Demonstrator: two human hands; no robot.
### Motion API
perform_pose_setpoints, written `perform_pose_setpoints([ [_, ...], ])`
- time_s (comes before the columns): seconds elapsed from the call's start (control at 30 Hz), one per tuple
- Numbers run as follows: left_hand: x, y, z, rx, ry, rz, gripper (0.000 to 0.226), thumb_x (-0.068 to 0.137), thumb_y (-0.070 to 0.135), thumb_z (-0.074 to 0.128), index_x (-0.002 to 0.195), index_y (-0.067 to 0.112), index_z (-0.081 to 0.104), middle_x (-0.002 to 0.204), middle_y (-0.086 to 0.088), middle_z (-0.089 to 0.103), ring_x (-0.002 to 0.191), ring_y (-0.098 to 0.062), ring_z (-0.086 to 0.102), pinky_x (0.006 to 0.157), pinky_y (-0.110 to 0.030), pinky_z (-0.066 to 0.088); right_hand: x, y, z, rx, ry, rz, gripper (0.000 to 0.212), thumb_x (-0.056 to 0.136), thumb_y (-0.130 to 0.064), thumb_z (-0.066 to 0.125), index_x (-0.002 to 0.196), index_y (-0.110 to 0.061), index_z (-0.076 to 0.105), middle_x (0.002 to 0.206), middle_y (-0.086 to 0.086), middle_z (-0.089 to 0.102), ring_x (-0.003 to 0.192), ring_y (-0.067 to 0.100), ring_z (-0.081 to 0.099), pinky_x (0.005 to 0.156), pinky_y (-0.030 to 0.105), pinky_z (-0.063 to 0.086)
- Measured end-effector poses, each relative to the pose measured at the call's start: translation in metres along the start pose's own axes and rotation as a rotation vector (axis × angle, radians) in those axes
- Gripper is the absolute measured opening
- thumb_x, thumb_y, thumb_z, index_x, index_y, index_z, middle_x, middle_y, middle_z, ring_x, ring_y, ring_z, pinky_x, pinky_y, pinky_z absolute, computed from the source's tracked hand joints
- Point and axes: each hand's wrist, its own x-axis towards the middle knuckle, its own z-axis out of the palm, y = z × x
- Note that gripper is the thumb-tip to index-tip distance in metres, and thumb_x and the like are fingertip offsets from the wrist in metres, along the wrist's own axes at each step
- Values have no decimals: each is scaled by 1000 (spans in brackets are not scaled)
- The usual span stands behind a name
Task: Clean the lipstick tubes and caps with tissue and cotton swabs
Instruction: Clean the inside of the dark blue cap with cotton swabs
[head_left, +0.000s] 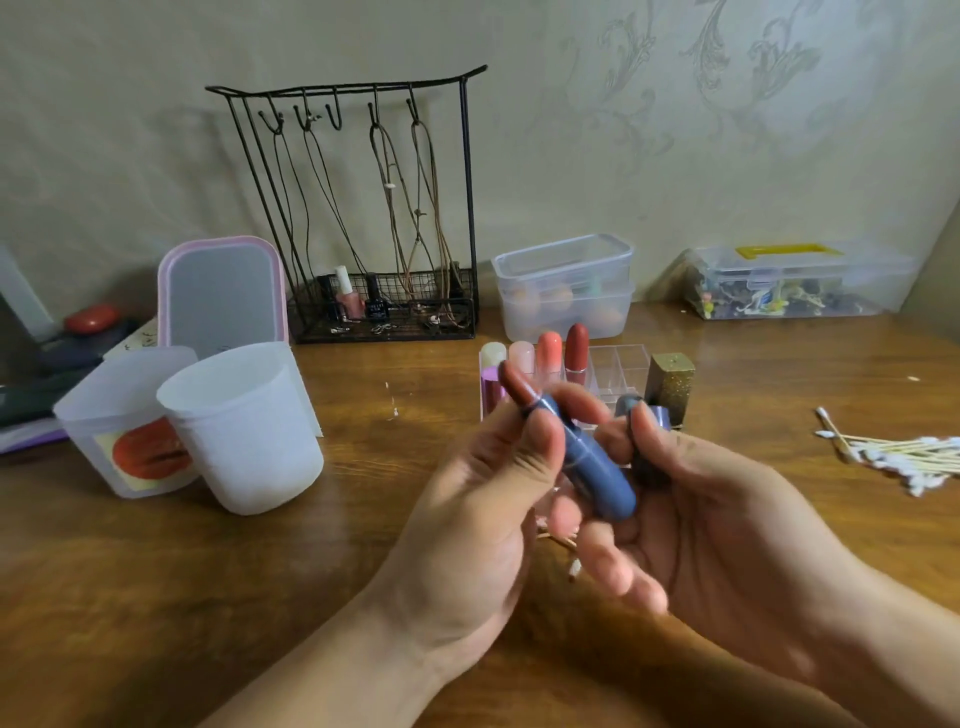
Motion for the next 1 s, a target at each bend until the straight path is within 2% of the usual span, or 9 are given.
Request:
perform_pose_setpoints([
  [0.17, 0, -3, 4, -14, 24, 68, 29, 76, 43, 73, 93, 20, 69, 63, -1, 54, 50, -15, 61, 54, -29, 54, -1, 5, -3, 24, 61, -82, 21, 90, -17, 68, 104, -4, 63, 81, 22, 59, 58, 20, 57, 53, 24, 50],
  [0.3, 4, -17, 4, -26, 154, 141, 34, 68, 43, 82, 88, 18, 72, 119, -7, 65, 116, -27, 58, 101, -42, 43, 0, 14, 1, -410, 300, -283, 21, 78, -20, 76, 69, -20, 57, 65, 3, 52, 58, 14, 48, 54, 21, 45],
  [0.37, 5, -18, 6, -39, 197, 127, 37, 65, 45, 84, 88, 19, 73, 141, -16, 51, 135, -33, 41, 107, -45, 33, 0, 15, 7, -782, 423, -431, 22, 81, -18, 67, 64, -27, 55, 61, -6, 52, 58, 12, 49, 54, 23, 43],
  [0.47, 4, -12, 6, -20, 151, 118, 40, 62, 49, 83, 88, 21, 72, 115, -5, 66, 86, -23, 65, 66, -34, 48, 0, 9, 13, -534, 366, -377, 13, 87, -25, 70, 74, -24, 72, 67, 5, 65, 57, 17, 59, 48, 24, 46],
  [0.53, 2, -7, 8, -19, 129, 120, 39, 63, 48, 83, 89, 20, 72, 87, 0, 64, 54, -14, 53, 51, -27, 45, 0, 6, 13, -256, 300, -243, 17, 85, -24, 65, 72, -18, 74, 70, 18, 64, 55, 24, 60, 45, 26, 47],
  [0.77, 5, -13, 7, -65, 226, 153, 41, 57, 38, 88, 88, 14, 76, 125, -14, 63, 120, -27, 57, 91, -29, 52, -3, 8, 12, -1048, 567, -597, 32, 71, -17, 82, 70, -43, 65, 80, -6, 73, 73, 7, 67, 68, 19, 52],
  [0.83, 4, -12, 7, -74, 223, 148, 44, 54, 40, 89, 87, 15, 76, 113, -10, 69, 112, -26, 62, 89, -29, 53, -5, 9, 16, -1122, 552, -635, 33, 69, -21, 81, 73, -47, 62, 83, -6, 73, 75, 9, 68, 69, 23, 54],
  [0.93, 1, -5, 8, -88, 177, 113, 42, 56, 41, 87, 88, 16, 75, 95, -7, 69, 70, -18, 65, 56, -26, 53, -2, 5, 22, -645, 315, -415, 6, 78, -38, 76, 78, -33, 72, 78, 6, 70, 69, 21, 67, 60, 31, 54],
  [1.0, 2, -2, 7, -52, 184, 102, 41, 58, 41, 84, 87, 15, 74, 88, -6, 66, 55, -13, 54, 48, -24, 45, -1, 0, 21, -434, 264, -289, 15, 80, -31, 63, 68, -30, 72, 71, 12, 67, 62, 28, 65, 53, 32, 52],
])
